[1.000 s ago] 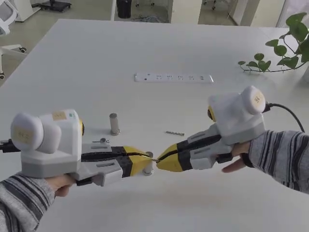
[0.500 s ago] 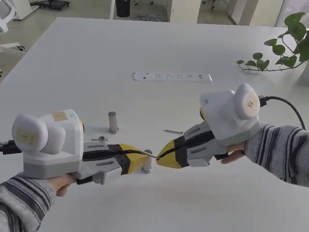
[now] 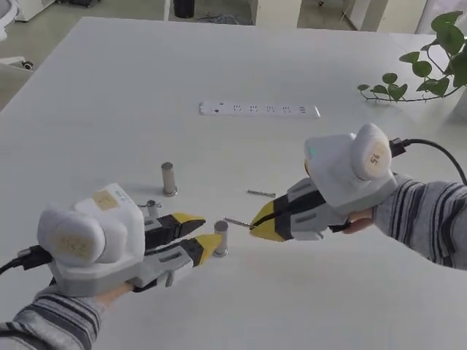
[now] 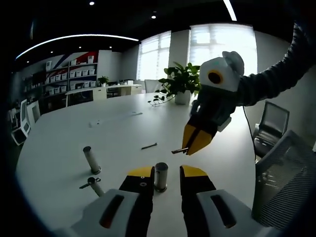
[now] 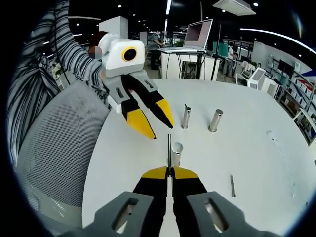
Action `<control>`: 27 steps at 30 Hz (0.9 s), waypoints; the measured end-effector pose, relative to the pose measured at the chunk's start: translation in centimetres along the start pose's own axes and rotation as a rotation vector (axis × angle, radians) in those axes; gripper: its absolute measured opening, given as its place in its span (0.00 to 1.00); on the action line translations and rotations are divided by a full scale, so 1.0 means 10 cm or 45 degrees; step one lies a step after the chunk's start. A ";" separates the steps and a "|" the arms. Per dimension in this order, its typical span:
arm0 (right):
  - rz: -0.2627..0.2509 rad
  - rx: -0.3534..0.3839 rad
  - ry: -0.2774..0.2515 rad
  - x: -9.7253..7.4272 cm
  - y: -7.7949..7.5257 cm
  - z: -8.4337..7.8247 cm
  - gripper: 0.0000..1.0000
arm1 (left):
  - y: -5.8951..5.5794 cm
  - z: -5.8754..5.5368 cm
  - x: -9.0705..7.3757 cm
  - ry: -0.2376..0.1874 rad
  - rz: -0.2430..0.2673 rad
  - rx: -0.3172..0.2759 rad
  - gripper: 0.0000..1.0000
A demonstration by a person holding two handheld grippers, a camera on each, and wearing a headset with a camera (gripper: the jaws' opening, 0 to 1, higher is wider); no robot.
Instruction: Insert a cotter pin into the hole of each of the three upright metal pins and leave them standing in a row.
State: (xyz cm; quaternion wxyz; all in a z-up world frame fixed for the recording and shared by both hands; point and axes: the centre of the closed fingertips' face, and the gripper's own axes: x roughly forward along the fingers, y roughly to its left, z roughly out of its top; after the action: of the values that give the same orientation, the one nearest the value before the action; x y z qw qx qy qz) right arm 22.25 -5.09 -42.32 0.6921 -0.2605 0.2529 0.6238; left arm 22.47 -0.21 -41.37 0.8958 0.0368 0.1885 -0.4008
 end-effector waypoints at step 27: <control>-0.005 -0.230 0.213 0.15 -0.18 -0.31 0.00 | 0.10 -0.40 0.41 0.149 0.235 -0.054 0.18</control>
State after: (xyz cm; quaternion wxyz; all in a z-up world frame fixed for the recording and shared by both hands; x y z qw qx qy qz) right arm 24.14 -6.25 -45.47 0.6435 -0.3733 0.2522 0.6188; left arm 24.42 -1.55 -46.66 0.9169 0.0583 0.2448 -0.3098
